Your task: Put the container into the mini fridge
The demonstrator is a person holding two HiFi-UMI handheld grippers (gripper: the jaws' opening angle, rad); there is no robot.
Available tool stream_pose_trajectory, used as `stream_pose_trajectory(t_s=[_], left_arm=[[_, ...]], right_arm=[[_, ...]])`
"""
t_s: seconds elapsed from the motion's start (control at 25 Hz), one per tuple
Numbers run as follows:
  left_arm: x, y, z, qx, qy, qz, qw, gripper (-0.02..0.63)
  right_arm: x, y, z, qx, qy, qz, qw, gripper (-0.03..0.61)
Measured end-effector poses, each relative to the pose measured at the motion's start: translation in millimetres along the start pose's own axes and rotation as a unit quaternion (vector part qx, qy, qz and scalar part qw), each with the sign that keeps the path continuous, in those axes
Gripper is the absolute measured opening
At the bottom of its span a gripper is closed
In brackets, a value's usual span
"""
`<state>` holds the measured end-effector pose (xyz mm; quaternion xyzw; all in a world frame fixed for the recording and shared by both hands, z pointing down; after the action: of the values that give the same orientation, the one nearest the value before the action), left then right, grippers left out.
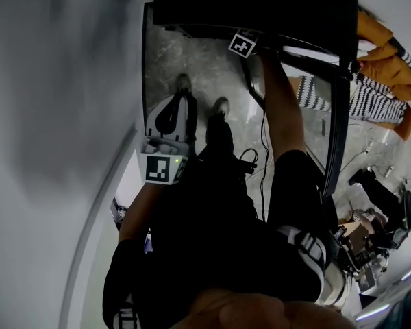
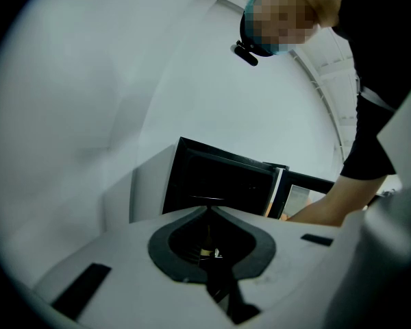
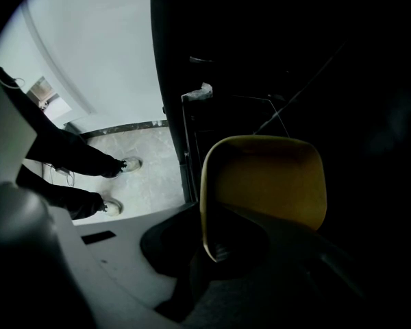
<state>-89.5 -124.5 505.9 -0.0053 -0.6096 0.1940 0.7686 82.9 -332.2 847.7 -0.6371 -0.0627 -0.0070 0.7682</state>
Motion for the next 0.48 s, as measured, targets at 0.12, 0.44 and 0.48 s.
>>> stream_pose_trajectory(t_s=[0.12, 0.44, 0.48], left_arm=[[-2, -2, -1, 0.0, 0.004, -0.008, 1.0, 0.012], [19, 6, -2, 0.006, -0.001, 0.047, 0.9989, 0.012], [19, 5, -2, 0.006, 0.0, 0.046, 0.9989, 0.012]], right_arm=[[1, -2, 1, -0.002, 0.002, 0.001, 1.0, 0.003], [2, -5, 1, -0.004, 0.009, 0.002, 1.0, 0.003], [2, -5, 0, -0.003, 0.011, 0.004, 1.0, 0.003]])
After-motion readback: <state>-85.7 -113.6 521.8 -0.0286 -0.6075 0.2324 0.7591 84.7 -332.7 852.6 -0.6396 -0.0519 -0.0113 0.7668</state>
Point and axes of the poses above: the fingertips, and each gripper's own axes: y backward along the fingers, z to its left, x out of its underside, the point moved 5 cm from there along y, backward along the fingers, and after that the axes turned 1 degree about y, right-handed, at the moved point
